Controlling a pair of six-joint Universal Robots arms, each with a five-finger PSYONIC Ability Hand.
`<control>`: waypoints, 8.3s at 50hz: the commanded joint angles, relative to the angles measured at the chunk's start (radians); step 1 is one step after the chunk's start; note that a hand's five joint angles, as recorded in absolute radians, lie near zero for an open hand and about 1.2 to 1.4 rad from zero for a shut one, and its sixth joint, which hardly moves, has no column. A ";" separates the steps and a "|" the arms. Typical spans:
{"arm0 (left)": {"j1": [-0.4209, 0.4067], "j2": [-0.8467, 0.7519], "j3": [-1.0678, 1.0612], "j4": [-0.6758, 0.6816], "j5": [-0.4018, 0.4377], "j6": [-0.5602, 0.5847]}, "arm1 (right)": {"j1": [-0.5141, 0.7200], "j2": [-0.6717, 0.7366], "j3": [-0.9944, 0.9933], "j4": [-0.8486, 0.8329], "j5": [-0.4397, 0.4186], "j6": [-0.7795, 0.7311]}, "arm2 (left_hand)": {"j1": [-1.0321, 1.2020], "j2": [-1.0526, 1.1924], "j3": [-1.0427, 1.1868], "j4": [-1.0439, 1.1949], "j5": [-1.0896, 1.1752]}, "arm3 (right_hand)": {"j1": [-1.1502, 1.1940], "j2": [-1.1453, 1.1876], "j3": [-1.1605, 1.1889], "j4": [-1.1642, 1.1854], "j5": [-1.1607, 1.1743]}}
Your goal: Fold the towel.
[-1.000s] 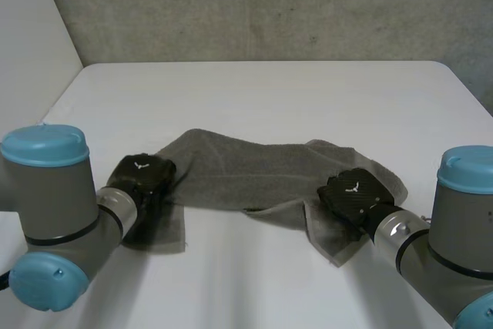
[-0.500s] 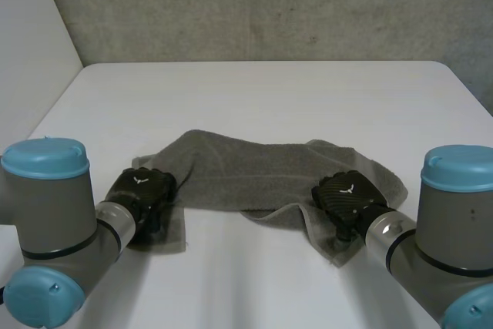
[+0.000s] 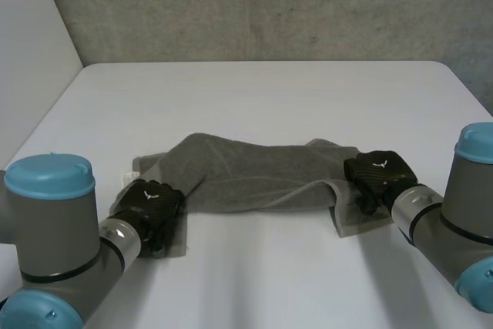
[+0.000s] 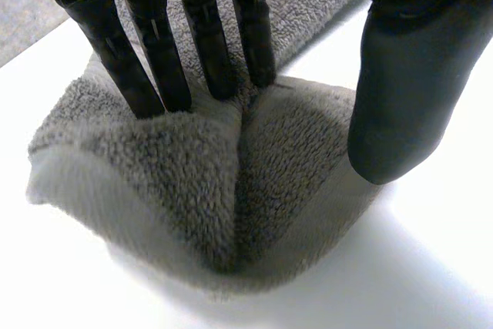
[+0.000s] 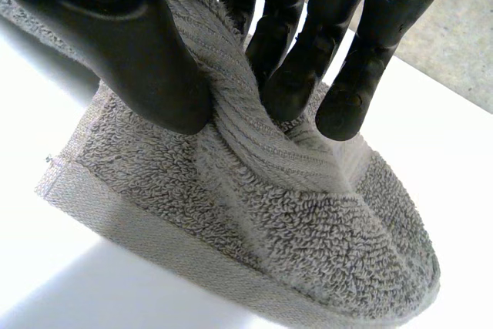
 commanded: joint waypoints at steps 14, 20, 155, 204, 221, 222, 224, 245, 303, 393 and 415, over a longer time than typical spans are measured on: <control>-0.030 0.029 -0.055 0.015 0.007 0.006 | 0.002 0.013 0.003 -0.001 0.001 -0.010 | -0.011 -0.006 -0.008 -0.009 -0.182 | 0.195 0.082 0.073 0.065 0.109; -0.031 0.014 -0.052 0.050 0.007 0.014 | 0.002 0.016 0.005 -0.001 -0.001 -0.013 | -0.106 -0.101 -0.103 -0.103 -0.276 | 0.195 0.082 0.073 0.065 0.109; -0.050 -0.054 0.034 0.162 -0.013 0.080 | -0.001 -0.007 0.028 0.007 -0.007 -0.059 | 0.687 0.692 0.689 0.689 0.516 | 0.195 0.082 0.073 0.065 0.109; 0.200 0.092 0.888 0.338 0.018 -0.461 | -0.048 -0.104 -0.818 -0.386 -0.159 0.076 | 0.687 0.692 0.689 0.689 0.516 | 0.195 0.082 0.073 0.065 0.109; 0.289 0.101 0.391 0.412 0.232 -0.475 | -0.068 0.019 -0.697 0.146 -0.254 -0.242 | 0.687 0.692 0.689 0.689 0.516 | 0.195 0.082 0.073 0.065 0.109; 0.306 0.099 0.314 0.447 0.281 -0.474 | -0.070 0.039 -0.669 0.166 -0.254 -0.278 | 0.687 0.692 0.689 0.689 0.516 | 0.195 0.082 0.073 0.065 0.109; 0.323 0.099 0.239 0.484 0.327 -0.471 | -0.070 0.053 -0.635 0.180 -0.253 -0.313 | 0.687 0.692 0.689 0.689 0.516 | 0.195 0.082 0.073 0.065 0.109; 0.389 0.136 -0.204 0.647 0.548 -0.225 | -0.087 0.179 -0.426 0.203 -0.277 -0.574 | 0.687 0.692 0.689 0.689 0.516 | -0.420 -0.534 -0.542 -0.550 -0.506; 0.365 0.162 -0.351 0.598 0.548 0.192 | 0.048 0.075 -0.008 -0.138 0.030 -0.008 | -0.258 -0.253 -0.255 -0.256 -0.429 | -0.369 -0.482 -0.491 -0.499 -0.455; 0.309 0.550 -0.125 0.436 0.242 0.127 | -0.171 -0.364 -0.361 0.385 -0.125 -0.095 | 0.687 0.692 0.689 0.689 0.516 | 0.195 0.082 0.073 0.065 0.109; 0.250 0.023 0.358 0.066 0.089 0.094 | -0.067 0.076 -0.745 0.484 -0.093 -0.546 | 0.687 0.692 0.689 0.689 0.516 | 0.195 0.082 0.073 0.065 0.109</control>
